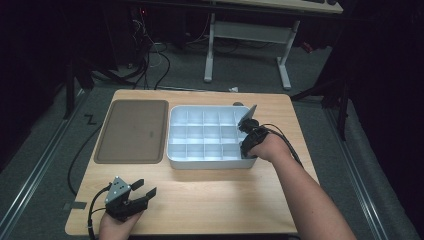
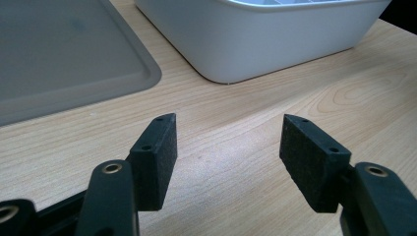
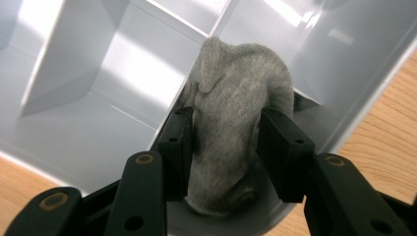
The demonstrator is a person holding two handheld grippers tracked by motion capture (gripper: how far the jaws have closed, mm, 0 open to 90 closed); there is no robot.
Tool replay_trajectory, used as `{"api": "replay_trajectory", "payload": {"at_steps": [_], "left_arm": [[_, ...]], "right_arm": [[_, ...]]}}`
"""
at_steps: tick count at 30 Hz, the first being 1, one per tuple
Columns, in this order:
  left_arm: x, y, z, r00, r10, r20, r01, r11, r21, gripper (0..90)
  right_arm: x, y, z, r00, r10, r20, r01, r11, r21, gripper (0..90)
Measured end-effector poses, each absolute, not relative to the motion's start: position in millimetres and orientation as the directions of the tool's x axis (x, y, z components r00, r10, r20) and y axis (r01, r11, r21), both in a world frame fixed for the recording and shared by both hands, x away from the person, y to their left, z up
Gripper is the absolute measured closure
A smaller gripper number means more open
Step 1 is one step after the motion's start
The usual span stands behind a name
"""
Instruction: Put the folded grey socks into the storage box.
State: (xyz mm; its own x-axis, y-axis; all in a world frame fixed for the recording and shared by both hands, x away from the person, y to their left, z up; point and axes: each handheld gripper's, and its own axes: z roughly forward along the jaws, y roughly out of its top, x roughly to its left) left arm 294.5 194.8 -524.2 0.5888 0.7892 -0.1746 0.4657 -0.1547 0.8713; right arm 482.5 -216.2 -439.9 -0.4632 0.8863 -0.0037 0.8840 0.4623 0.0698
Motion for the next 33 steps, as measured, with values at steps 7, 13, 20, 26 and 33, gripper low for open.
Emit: {"api": "replay_trajectory", "payload": {"at_steps": [7,13,20,26,33], "left_arm": [[294.5,194.7,-524.1,0.591,0.788,-0.174,0.468,-0.159,0.869,39.9],[294.6,194.6,-524.2,0.591,0.788,-0.174,0.466,-0.157,0.871,39.9],[294.6,195.6,-524.2,0.589,0.789,-0.176,0.469,-0.156,0.87,39.9],[294.9,196.1,-524.0,0.589,0.789,-0.177,0.469,-0.155,0.87,39.9],[294.5,196.2,-523.8,0.589,0.788,-0.178,0.468,-0.154,0.87,39.9]], "right_arm": [[481.9,-215.9,-429.2,-0.454,0.891,0.005,0.889,0.452,0.079,57.2],[484.0,-215.3,-418.7,-0.46,0.888,0.004,0.883,0.457,0.107,78.8],[486.3,-211.9,-423.6,-0.462,0.886,-0.037,0.883,0.464,0.071,90.0],[488.3,-210.4,-427.1,-0.461,0.886,-0.041,0.885,0.463,0.05,90.0],[488.6,-208.4,-434.0,-0.454,0.89,-0.041,0.89,0.455,0.029,90.0]]}}
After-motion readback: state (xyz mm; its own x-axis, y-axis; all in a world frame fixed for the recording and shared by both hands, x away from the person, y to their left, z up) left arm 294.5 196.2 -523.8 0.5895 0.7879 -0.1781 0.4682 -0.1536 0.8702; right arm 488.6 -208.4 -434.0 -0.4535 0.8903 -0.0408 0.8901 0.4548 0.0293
